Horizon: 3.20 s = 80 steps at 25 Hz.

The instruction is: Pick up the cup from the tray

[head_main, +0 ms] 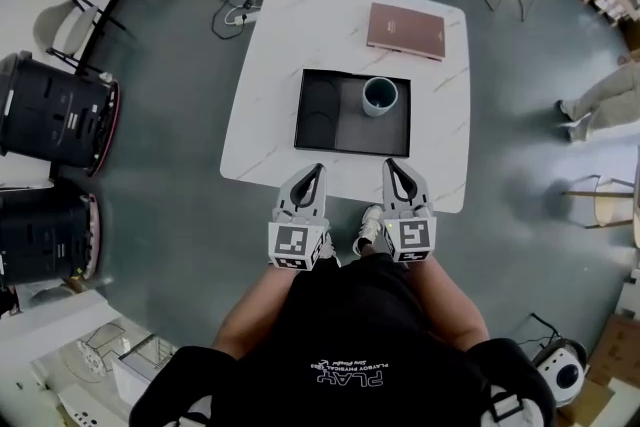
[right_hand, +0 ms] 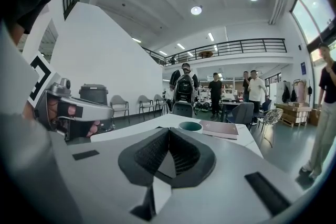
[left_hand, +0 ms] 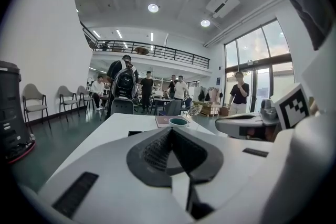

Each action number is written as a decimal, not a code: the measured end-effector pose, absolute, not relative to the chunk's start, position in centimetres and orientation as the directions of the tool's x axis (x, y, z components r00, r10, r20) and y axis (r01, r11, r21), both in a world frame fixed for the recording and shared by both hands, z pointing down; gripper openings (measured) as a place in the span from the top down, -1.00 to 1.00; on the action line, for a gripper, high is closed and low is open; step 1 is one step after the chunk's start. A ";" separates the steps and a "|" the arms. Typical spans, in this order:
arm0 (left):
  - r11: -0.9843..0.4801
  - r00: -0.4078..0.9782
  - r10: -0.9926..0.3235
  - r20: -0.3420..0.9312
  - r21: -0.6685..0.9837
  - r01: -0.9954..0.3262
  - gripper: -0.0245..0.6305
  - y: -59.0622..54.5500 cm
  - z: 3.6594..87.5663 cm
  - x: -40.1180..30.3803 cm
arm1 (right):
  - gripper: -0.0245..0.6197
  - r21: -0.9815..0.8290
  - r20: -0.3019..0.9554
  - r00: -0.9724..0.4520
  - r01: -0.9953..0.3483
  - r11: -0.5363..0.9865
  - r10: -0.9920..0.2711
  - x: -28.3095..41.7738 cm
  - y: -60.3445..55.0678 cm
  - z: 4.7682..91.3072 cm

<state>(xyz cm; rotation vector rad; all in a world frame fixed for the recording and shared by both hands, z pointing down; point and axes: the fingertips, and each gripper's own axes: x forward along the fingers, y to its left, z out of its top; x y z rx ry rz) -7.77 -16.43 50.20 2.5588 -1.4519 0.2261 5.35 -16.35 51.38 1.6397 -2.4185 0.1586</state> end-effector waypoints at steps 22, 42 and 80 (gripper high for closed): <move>-0.428 0.431 -0.857 0.281 0.076 -0.901 0.91 -21.1 52.8 -7.0 | 0.21 -0.002 0.284 -0.399 -0.909 0.416 -0.872 6.2 -24.8 56.5; -0.376 0.373 -0.872 0.316 0.053 -0.925 0.91 -20.7 53.3 -8.3 | -0.36 -0.088 0.366 -0.402 -0.913 0.399 -0.839 6.0 -32.5 61.3; -0.446 0.446 -0.851 0.278 0.066 -0.892 0.91 -18.4 52.6 -9.0 | -0.29 -0.005 0.268 -0.419 -0.901 0.434 -0.867 4.8 -24.7 50.9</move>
